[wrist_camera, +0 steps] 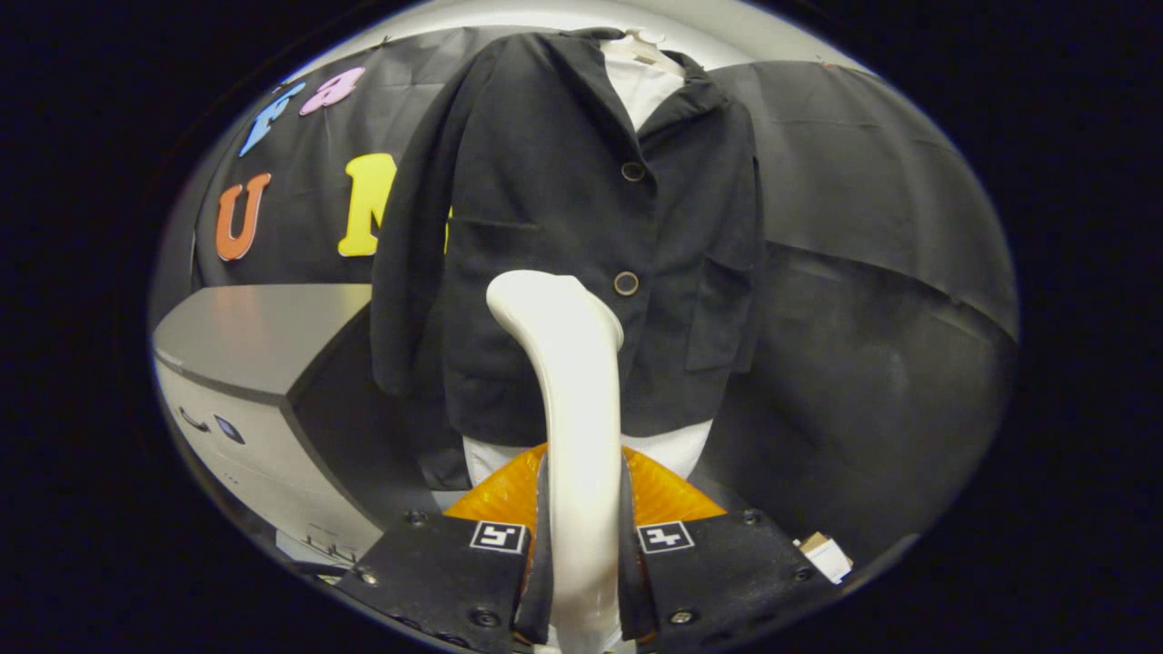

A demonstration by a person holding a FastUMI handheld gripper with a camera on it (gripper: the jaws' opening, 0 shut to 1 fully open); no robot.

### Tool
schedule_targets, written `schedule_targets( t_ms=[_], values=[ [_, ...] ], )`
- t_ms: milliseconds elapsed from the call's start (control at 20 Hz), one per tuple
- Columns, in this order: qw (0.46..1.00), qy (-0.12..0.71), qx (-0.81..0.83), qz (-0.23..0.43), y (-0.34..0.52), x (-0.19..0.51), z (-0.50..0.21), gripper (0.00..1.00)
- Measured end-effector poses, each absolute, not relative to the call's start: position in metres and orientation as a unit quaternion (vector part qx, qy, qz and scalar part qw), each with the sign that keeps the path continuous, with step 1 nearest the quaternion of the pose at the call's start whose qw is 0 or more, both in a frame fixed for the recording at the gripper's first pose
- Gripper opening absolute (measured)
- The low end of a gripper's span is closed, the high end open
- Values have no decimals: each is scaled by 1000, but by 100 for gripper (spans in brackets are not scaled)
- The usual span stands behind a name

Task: Iron the clothes twice with a garment steamer, once on the left side and once on the right side.

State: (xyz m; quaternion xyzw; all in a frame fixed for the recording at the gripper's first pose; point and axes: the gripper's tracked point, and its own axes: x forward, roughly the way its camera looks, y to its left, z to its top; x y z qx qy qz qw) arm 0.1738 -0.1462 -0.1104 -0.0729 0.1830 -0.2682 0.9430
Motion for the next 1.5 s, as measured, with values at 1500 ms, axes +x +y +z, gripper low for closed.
schedule_targets(
  t_ms=[1500],
  values=[
    [946, 124, -50, -294, -169, 120, -71, 31]
  ],
)
